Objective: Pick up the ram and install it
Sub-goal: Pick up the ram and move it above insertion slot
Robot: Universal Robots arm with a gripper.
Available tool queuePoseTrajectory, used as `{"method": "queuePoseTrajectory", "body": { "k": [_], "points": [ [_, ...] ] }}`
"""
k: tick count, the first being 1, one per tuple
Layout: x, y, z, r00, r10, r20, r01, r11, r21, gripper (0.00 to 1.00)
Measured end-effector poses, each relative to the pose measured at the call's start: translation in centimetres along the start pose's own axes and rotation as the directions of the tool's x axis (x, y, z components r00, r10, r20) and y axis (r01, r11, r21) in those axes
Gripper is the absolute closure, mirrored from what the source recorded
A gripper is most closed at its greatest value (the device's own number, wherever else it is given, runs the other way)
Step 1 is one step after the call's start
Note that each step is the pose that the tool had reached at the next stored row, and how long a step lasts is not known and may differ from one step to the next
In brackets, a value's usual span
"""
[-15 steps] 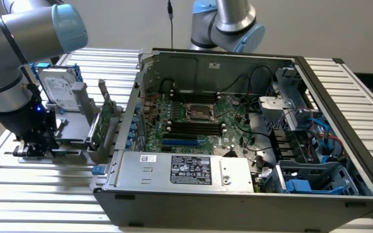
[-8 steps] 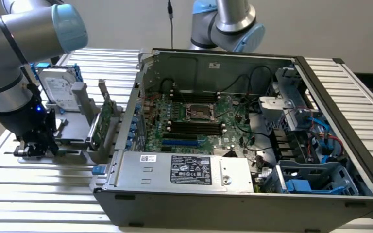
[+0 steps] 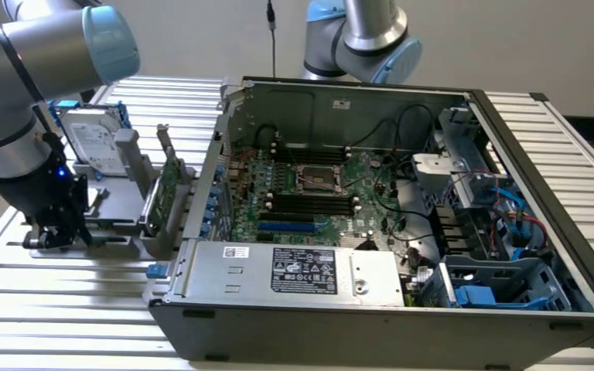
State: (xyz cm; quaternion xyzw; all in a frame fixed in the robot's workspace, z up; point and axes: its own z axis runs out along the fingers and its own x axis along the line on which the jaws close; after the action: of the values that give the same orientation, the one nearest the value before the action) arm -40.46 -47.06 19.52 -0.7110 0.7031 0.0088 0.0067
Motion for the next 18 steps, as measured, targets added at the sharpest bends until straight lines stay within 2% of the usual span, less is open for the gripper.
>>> {"method": "queuePoseTrajectory", "body": {
  "k": [4, 8, 11, 18],
  "points": [
    [0.0, -0.01, -0.27, 1.0, 0.0, 0.0, 0.0, 1.0, -0.0022, 0.86],
    [0.0, -0.11, -1.0, 1.0, 0.001, -0.0001, -0.001, 1.0, -0.0051, 0.86],
    [0.0, -0.21, -1.96, 1.0, 0.002, 0.0, -0.002, 1.0, -0.0073, 0.86],
    [-0.1, -0.54, -5.04, 1.0, 0.003, 0.0, -0.003, 0.9999, -0.0119, 0.86]
  ]
}}
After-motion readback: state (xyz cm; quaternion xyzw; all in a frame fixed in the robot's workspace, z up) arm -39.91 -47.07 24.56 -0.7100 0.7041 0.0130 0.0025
